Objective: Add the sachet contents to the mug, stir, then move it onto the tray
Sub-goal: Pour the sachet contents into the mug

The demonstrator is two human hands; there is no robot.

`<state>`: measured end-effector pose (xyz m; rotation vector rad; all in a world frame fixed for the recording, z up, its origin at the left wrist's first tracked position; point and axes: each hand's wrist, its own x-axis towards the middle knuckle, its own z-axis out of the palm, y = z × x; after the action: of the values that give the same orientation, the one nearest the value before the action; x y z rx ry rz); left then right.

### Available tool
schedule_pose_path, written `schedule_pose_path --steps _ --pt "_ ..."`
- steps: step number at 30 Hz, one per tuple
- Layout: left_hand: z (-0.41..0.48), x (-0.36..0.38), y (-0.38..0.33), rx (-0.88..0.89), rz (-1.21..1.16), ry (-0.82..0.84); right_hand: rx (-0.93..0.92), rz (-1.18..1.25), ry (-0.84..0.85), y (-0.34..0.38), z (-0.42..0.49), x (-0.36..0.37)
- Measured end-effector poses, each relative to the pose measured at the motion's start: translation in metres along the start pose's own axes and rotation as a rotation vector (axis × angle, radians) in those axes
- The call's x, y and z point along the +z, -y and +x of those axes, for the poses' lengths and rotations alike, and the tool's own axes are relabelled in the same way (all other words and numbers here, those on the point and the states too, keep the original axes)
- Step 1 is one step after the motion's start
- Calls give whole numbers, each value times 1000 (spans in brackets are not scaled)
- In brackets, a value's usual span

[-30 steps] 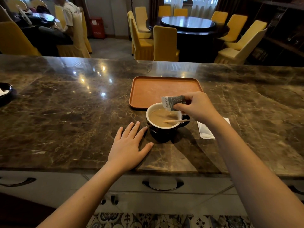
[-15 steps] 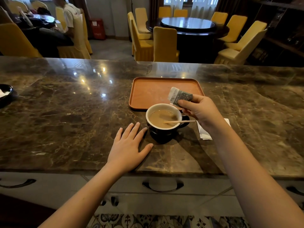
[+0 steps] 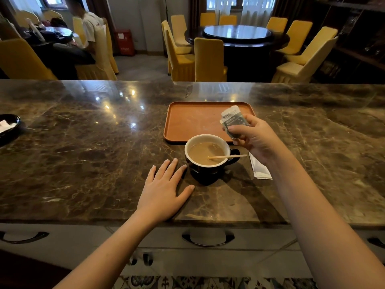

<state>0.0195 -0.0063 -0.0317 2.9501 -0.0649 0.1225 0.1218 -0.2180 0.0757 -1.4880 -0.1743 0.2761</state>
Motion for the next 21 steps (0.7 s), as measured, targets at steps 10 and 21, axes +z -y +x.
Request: schedule_pose_path --steps 10,21 --pt "0 -1 -2 -4 -7 -2 -96 -215 13 11 3 14" --pt "0 -1 -2 -2 -20 -5 -140 -121 -18 12 5 10"
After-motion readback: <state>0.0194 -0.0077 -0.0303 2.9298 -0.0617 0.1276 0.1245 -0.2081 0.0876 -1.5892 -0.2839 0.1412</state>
